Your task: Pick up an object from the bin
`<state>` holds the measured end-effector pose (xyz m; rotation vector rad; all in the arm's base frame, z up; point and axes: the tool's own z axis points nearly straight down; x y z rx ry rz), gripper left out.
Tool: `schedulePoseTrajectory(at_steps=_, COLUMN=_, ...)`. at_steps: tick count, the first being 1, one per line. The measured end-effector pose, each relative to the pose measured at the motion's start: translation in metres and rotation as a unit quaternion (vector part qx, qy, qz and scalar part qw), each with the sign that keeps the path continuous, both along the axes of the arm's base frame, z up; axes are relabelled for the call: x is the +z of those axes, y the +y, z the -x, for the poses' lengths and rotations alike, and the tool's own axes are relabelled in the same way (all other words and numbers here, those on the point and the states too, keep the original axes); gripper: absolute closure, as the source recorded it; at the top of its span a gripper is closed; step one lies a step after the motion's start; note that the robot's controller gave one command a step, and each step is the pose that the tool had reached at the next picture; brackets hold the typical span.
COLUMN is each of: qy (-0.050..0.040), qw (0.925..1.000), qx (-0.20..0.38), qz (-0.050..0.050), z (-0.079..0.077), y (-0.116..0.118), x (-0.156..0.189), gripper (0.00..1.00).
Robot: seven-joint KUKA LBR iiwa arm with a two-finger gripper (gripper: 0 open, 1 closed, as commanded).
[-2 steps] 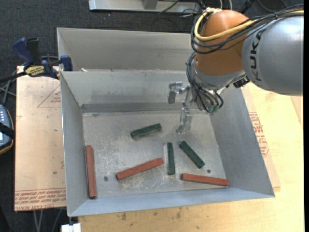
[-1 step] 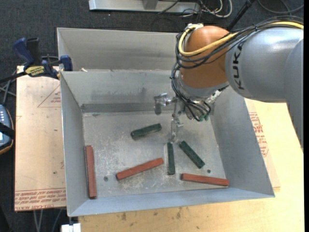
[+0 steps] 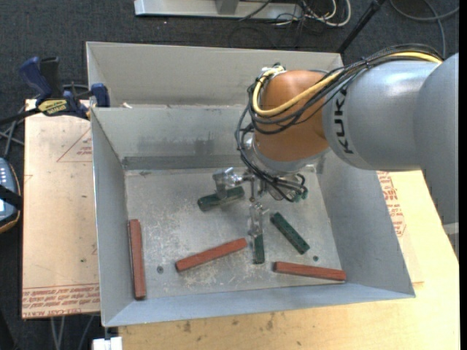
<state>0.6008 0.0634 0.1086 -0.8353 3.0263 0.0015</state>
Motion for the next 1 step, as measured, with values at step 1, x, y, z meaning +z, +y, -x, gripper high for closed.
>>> schedulePoseTrajectory(at_steps=1, qy=-0.0008, qw=0.9992, qx=0.041, qz=0.0, z=-0.0256, y=0.0011, x=-0.0227, gripper=0.0)
